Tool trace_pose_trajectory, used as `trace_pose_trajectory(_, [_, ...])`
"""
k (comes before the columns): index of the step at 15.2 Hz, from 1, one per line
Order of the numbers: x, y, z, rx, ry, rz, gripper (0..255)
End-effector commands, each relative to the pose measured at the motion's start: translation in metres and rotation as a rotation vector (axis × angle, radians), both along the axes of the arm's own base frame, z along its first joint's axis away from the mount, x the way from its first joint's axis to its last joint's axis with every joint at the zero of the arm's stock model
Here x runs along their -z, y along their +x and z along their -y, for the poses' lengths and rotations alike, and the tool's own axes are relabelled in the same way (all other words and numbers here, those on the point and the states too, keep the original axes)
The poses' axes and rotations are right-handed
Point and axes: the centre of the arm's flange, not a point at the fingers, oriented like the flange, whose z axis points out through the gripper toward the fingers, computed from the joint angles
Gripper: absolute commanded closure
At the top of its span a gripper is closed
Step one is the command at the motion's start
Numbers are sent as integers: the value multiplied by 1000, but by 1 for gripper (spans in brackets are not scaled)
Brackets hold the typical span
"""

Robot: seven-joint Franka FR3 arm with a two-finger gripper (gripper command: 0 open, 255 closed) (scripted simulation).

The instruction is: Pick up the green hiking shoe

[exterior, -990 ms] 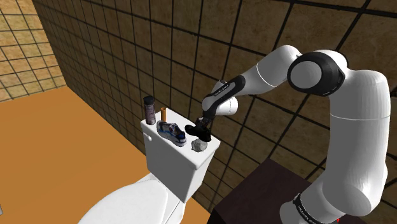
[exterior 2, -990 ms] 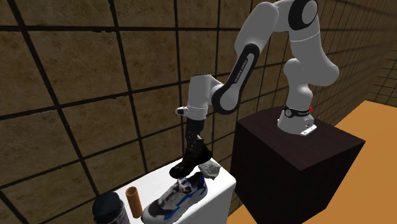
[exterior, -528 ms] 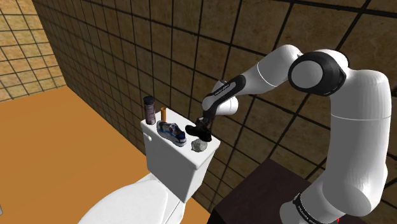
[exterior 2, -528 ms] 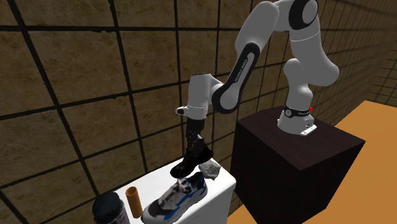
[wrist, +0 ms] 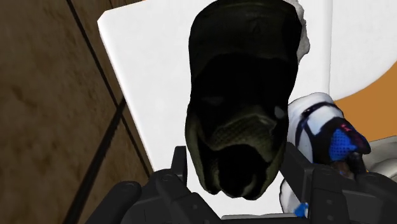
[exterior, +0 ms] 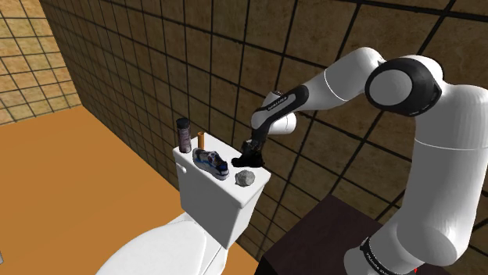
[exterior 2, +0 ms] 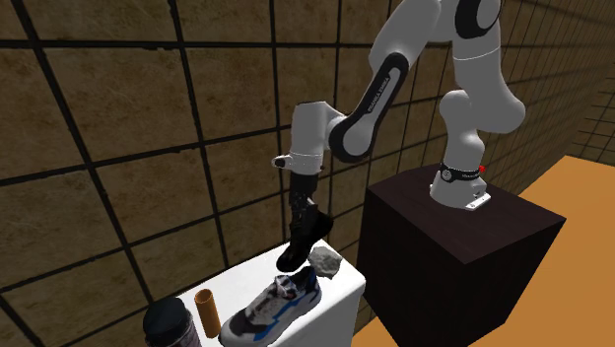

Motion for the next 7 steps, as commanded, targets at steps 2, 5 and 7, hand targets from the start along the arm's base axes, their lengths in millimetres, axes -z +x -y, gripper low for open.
trace_pose_trajectory(2, [-25,2,7,16,-7,24,255])
trace_pose_trajectory(5, [-41,2,7,16,-7,24,255])
trace_pose_trajectory(7, [-42,2,7,16,-7,24,255])
